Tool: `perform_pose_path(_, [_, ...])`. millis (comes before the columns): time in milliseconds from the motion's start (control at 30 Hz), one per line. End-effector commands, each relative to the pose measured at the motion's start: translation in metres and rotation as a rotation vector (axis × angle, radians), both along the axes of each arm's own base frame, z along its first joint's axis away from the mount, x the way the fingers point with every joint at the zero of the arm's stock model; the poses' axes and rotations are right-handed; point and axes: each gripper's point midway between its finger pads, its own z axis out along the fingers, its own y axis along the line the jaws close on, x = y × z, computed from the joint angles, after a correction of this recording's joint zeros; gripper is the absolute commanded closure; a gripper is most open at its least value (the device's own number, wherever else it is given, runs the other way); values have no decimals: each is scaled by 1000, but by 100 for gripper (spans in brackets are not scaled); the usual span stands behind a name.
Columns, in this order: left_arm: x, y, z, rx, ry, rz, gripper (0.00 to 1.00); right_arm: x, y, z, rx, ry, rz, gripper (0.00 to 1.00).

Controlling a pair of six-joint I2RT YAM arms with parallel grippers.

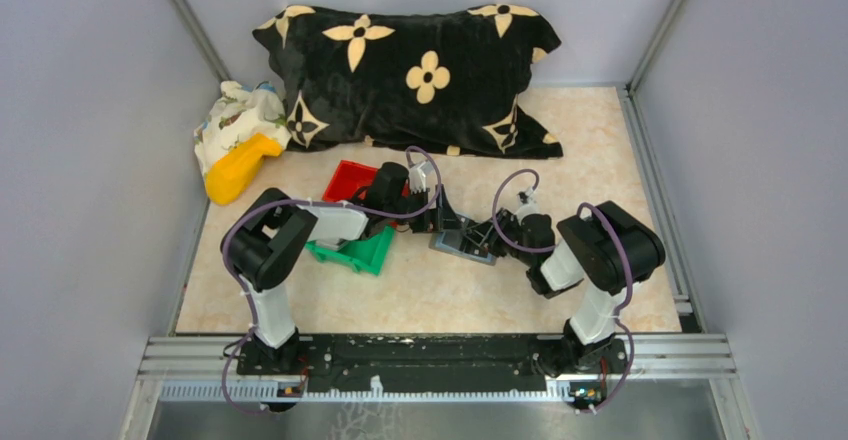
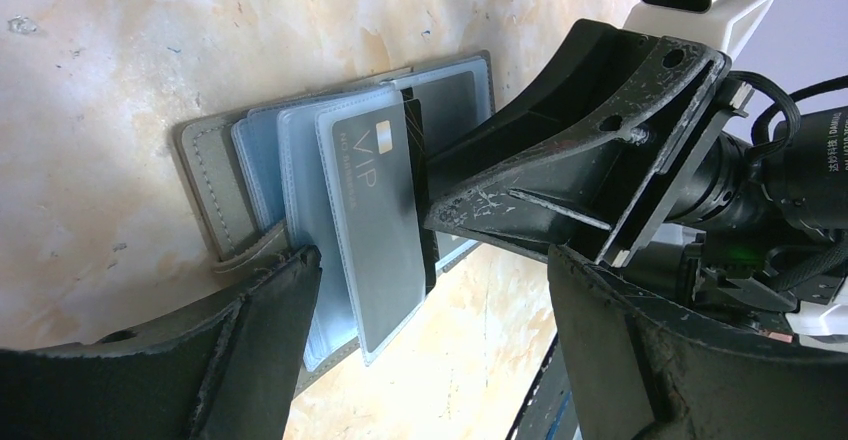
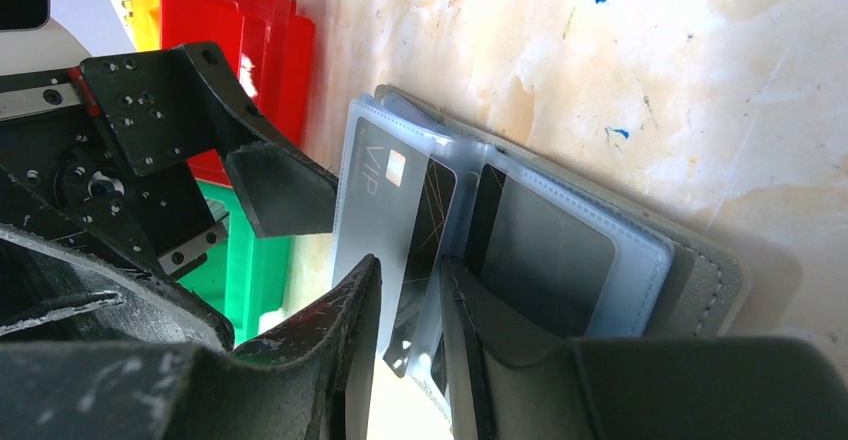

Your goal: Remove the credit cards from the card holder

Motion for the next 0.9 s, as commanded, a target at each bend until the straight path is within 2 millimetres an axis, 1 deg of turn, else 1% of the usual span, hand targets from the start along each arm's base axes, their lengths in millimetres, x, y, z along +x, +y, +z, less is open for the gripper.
perform_pose_path(0, [-8,7,-28,60,58,0,10,-12,-11,-33,-103,92,-10,72])
perform_pose_path(33, [-8,7,-28,60,59,0,10,-12,-11,-33,-101,89,-9,75])
perform_pose_path(167, [-8,7,-29,60,61,0,10,-13,-11,-31,-96,88,-12,90])
perform_pose_path(333, [-8,5,-32,53,71,-1,10,-15,-13,-27,-97,84,-13,98])
perform_pose_path(467, [-8,1,-34,41,91,-15,10,-16,-14,-22,-105,76,-9,100])
perform_pose_path(500, [-7,0,-33,36,91,-15,10,-18,-14,-24,-109,85,-4,100])
perform_pose_path(533, [-7,-1,-30,32,87,-17,10,-15,-12,-14,-99,58,-1,100])
perform_pose_path(600, [-6,-1,-25,29,76,-12,10,-14,-10,-8,-98,47,10,100])
perform_pose_path(767, [-2,-3,-17,24,65,-10,10,-13,-8,2,-99,34,27,100])
perform_pose_path(867, [-1,-6,-8,9,60,-11,10,-13,-6,7,-92,29,39,100])
